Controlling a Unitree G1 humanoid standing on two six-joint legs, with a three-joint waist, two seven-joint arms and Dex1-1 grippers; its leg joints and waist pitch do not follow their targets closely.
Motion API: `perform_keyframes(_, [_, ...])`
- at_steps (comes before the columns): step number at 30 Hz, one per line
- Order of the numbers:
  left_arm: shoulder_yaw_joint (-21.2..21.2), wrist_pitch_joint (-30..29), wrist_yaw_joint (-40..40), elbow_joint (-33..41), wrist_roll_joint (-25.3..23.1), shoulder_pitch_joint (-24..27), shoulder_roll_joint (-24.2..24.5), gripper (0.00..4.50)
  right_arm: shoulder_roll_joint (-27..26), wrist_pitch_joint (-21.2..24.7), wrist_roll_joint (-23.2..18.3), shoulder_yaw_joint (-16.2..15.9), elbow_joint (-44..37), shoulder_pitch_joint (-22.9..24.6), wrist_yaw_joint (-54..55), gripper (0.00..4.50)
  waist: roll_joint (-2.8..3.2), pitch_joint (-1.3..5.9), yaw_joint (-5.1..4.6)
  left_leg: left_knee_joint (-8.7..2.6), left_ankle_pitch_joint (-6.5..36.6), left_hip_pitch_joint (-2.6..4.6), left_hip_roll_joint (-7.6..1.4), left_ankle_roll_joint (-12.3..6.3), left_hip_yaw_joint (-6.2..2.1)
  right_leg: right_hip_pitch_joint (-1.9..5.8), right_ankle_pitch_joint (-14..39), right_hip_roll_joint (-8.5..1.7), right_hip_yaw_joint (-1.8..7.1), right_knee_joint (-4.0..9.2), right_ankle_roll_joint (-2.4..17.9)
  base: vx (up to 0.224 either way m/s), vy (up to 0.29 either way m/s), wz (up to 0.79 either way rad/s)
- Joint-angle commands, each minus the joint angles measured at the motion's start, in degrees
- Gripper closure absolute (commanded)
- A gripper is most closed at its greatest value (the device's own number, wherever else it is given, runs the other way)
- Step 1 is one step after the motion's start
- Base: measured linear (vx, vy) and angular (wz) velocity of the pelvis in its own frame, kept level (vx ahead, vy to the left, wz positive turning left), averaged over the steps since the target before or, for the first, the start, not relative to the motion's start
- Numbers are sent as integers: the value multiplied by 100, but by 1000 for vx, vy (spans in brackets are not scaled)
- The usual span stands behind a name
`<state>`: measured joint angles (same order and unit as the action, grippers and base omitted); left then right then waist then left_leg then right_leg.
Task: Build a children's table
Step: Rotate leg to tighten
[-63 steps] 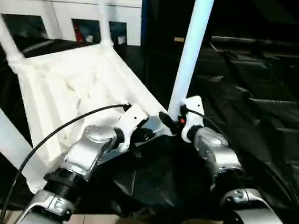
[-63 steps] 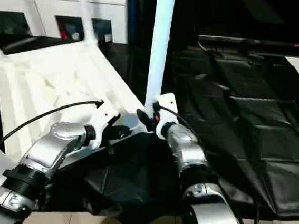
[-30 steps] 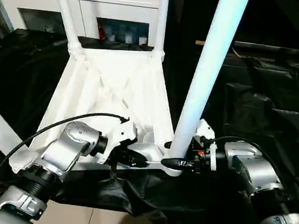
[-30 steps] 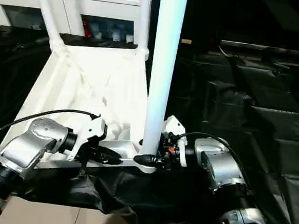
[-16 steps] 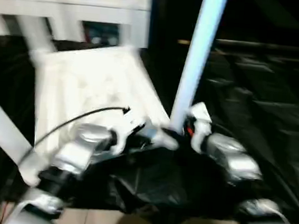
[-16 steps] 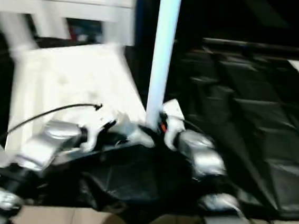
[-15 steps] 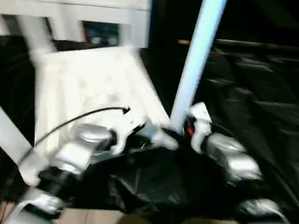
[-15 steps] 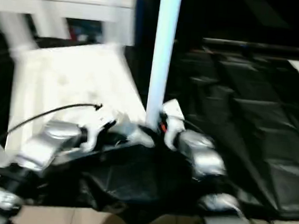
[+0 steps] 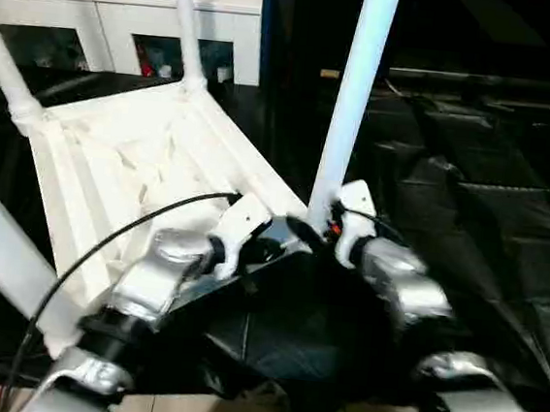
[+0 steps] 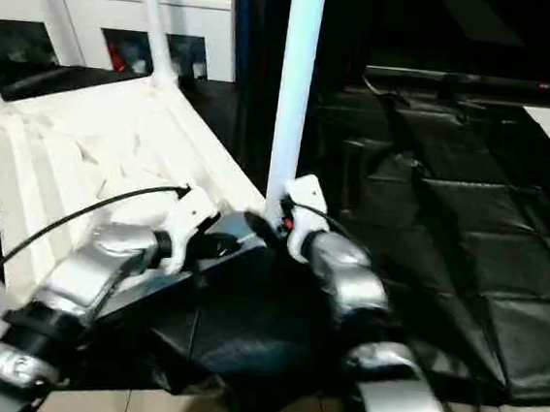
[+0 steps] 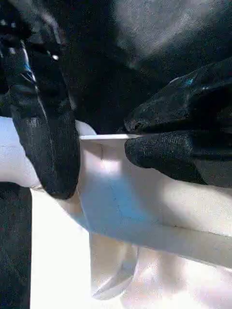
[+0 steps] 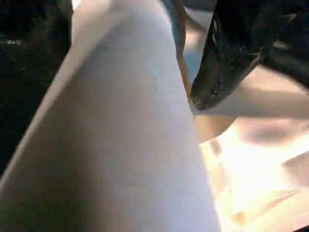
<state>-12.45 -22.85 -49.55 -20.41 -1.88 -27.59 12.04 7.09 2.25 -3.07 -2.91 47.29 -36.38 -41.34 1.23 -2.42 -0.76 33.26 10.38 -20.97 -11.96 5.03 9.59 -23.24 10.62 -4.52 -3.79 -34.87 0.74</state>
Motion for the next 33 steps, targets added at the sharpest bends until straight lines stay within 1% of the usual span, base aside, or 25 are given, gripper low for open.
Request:
perform_keyframes(1, [-422,307,-563,194,235,-38,-25,450,-47,126,-273,-715,-506,303,-1466,83,-31,328,79,-338,1299,-13,-70,-520,22,338,1168,-258,207,482,1280,0,0,0])
perform_keyframes(2, [-432,328,-617,194,240,-34,5,450,10,145,-307,-738,-584,337,-1595,83,-23,350,102,-326,1128,-10,-89,-592,33,326,844,-269,226,432,1381,0,0,0])
perform_keyframes(3, [-452,363,-736,198,256,-25,67,450,133,228,-379,-780,-730,399,-1874,83,-25,347,117,-332,1065,-12,-88,-615,32,330,758,-262,219,426,1419,0,0,0])
perform_keyframes(4, [-475,409,-869,208,274,-12,137,450,274,381,-461,-837,-881,456,-2167,83,-20,352,152,-321,991,7,-90,-647,40,322,644,-263,216,409,1502,0,0,0])
perform_keyframes(5, [-479,418,-894,210,277,-10,150,450,301,411,-476,-848,-910,467,-2223,83,-22,343,189,-323,1034,31,-97,-658,49,319,712,-262,216,422,1526,0,0,0])
perform_keyframes(6, [-515,474,-1096,229,314,10,244,450,475,576,-564,-919,-1092,539,-2593,83,-22,325,227,-334,1100,38,-103,-629,56,314,828,-259,221,436,1523,0,0,0])
perform_keyframes(7, [-556,537,-1304,259,351,35,342,450,633,719,-627,-992,-1248,598,-2900,83,-25,331,263,-329,1105,38,-109,-611,57,321,863,-260,216,428,1498,0,0,0])
perform_keyframes(8, [-557,539,-1312,260,352,36,345,450,639,724,-629,-995,-1253,600,-2911,83,-25,331,263,-329,1105,38,-109,-611,57,321,863,-260,216,428,1498,0,0,0])
perform_keyframes(9, [-595,604,-1512,281,390,56,438,450,768,835,-656,-1046,-1367,643,-3186,83,-23,320,306,-343,1195,59,-130,-559,65,296,987,-261,227,428,1465,0,0,0])
perform_keyframes(10, [-636,649,-1766,326,441,78,565,450,931,927,-667,-1135,-1521,703,-3507,83,-8,318,329,-347,1239,58,-131,-515,62,295,1048,-261,224,427,1452,0,0,0])
perform_keyframes(11, [-638,651,-1776,328,443,79,570,450,938,931,-667,-1139,-1528,706,-3521,105,-12,321,356,-348,1272,59,-134,-486,59,296,1062,-260,227,425,1425,0,0,0])
perform_keyframes(12, [-646,649,-1835,337,453,79,601,450,982,967,-666,-1174,-1566,720,-3603,105,-12,321,356,-348,1272,59,-134,-486,59,296,1062,-260,227,425,1425,0,0,0])
perform_keyframes(13, [-655,648,-1934,345,469,73,651,450,1057,1020,-673,-1233,-1671,758,-3728,115,-16,316,368,-354,1298,52,-131,-443,60,290,1096,-269,232,428,1417,0,0,0])
perform_keyframes(15, [-659,668,-2013,336,481,62,693,450,1125,1103,-684,-1279,-1793,798,-3842,134,-13,309,398,-360,1341,69,-131,-386,60,279,1198,-276,241,442,1378,0,0,0])
perform_keyframes(16, [-667,682,-2106,316,492,44,734,450,1183,1174,-689,-1317,-1905,833,-3930,146,-20,307,398,-363,1348,67,-125,-379,58,284,1232,-270,240,444,1364,0,0,0])
perform_keyframes(17, [-677,694,-2182,304,500,32,768,450,1220,1228,-690,-1348,-1977,857,-3986,152,-18,313,410,-365,1291,47,-119,-367,49,304,1237,-272,238,436,1318,0,0,0])
perform_keyframes(21, [-677,716,-2265,280,507,14,800,450,1264,1333,-692,-1400,-2097,897,-4049,173,-20,319,401,-362,1262,38,-115,-343,46,303,1196,-278,238,432,1313,0,0,0])
perform_keyframes(23, [-664,722,-2220,260,498,6,792,450,1251,1358,-694,-1404,-2146,919,-4029,178,-11,318,401,-361,1274,41,-113,-327,43,301,1261,-282,236,441,1301,0,0,0])
perform_keyframes(26, [-562,663,-1911,177,456,-27,660,450,1095,1299,-660,-1307,-2106,927,-3745,183,-22,326,402,-356,1218,41,-110,-330,45,305,1189,-278,235,437,1301,0,0,0])
perform_keyframes(28, [-528,628,-1793,154,444,-42,608,450,1012,1255,-635,-1239,-2058,916,-3538,184,-19,317,393,-359,1249,40,-108,-307,45,296,1248,-280,237,445,1287,0,0,0])
perform_keyframes(29, [-431,523,-1345,56,360,-111,447,450,688,1107,-461,-964,-1582,724,-2553,186,-28,308,380,-366,1325,36,-103,-267,41,291,1420,-289,238,456,1247,0,0,0])
perform_keyframes(30, [-416,510,-1279,40,347,-121,424,450,645,1087,-437,-929,-1518,698,-2421,186,-18,278,342,-380,1446,34,-100,-217,47,252,1635,-289,240,474,1230,0,0,0])
perform_keyframes(31, [-377,480,-1098,-10,308,-154,362,450,533,1040,-367,-838,-1337,620,-2064,188,-34,270,324,-377,1647,52,-62,-107,16,276,2264,-303,204,532,1048,0,0,0])
perform_keyframes(32, [-322,416,-868,-76,275,-204,257,450,336,963,-277,-678,-1027,488,-1423,190,-31,276,314,-376,1679,64,-66,-72,10,263,2406,-307,210,536,985,0,0,0])
perform_keyframes(33, [-311,403,-824,-90,269,-215,234,450,294,948,-260,-645,-964,460,-1286,194,-26,251,249,-388,1755,63,-60,-15,0,237,2608,-309,212,564,912,0,0,0])
